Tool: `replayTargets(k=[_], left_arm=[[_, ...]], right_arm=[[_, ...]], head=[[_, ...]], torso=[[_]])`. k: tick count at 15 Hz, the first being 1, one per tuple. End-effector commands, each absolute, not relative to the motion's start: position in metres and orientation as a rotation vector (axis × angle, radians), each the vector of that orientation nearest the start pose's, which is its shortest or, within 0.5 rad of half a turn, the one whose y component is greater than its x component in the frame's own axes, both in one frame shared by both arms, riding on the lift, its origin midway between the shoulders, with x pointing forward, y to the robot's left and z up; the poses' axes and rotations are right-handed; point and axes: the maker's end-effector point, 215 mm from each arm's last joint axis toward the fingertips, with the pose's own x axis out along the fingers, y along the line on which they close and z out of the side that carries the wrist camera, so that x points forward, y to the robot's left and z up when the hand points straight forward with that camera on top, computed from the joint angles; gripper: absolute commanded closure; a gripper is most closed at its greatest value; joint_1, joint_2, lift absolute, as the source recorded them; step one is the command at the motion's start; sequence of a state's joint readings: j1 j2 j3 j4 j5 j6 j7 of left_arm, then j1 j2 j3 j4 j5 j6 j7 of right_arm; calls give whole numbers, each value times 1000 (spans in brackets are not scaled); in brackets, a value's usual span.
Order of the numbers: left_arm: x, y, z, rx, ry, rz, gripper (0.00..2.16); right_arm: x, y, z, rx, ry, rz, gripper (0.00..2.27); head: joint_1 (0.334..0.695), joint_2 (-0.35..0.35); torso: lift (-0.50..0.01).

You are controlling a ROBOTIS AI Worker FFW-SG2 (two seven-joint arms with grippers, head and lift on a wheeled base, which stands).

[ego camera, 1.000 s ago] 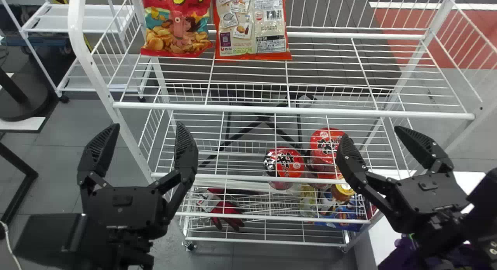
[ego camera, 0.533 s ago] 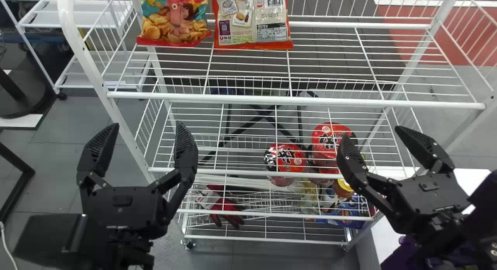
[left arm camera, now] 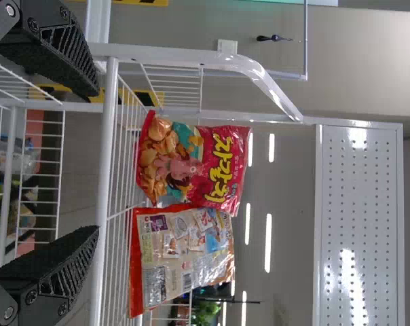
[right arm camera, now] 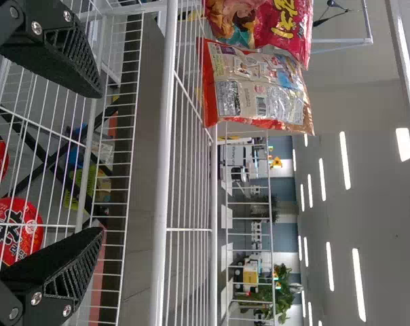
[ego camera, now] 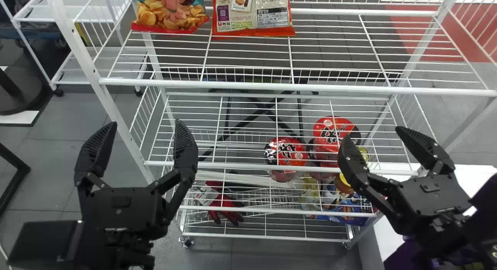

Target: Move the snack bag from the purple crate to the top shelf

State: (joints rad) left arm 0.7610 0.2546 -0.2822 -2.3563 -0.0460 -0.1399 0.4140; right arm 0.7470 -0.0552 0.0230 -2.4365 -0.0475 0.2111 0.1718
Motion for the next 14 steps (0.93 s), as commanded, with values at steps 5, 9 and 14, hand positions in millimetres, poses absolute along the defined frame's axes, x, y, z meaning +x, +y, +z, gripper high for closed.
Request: replayTargets(k=[5,9,14], left_arm=[[351,172,-235,-33,-168,26,110],[349,172,-233,-38,-175,26,110],[348,174,-229,-43,-190,31,110]], right_arm=[[379,-176,-289,31,93,230,113],[380,-176,-297,33,105,230,113],[382,-177,-298,33,103,230,113]], head=[[695,-5],[695,-7],[695,-5]], torso=[[-264],[-280],[-300]])
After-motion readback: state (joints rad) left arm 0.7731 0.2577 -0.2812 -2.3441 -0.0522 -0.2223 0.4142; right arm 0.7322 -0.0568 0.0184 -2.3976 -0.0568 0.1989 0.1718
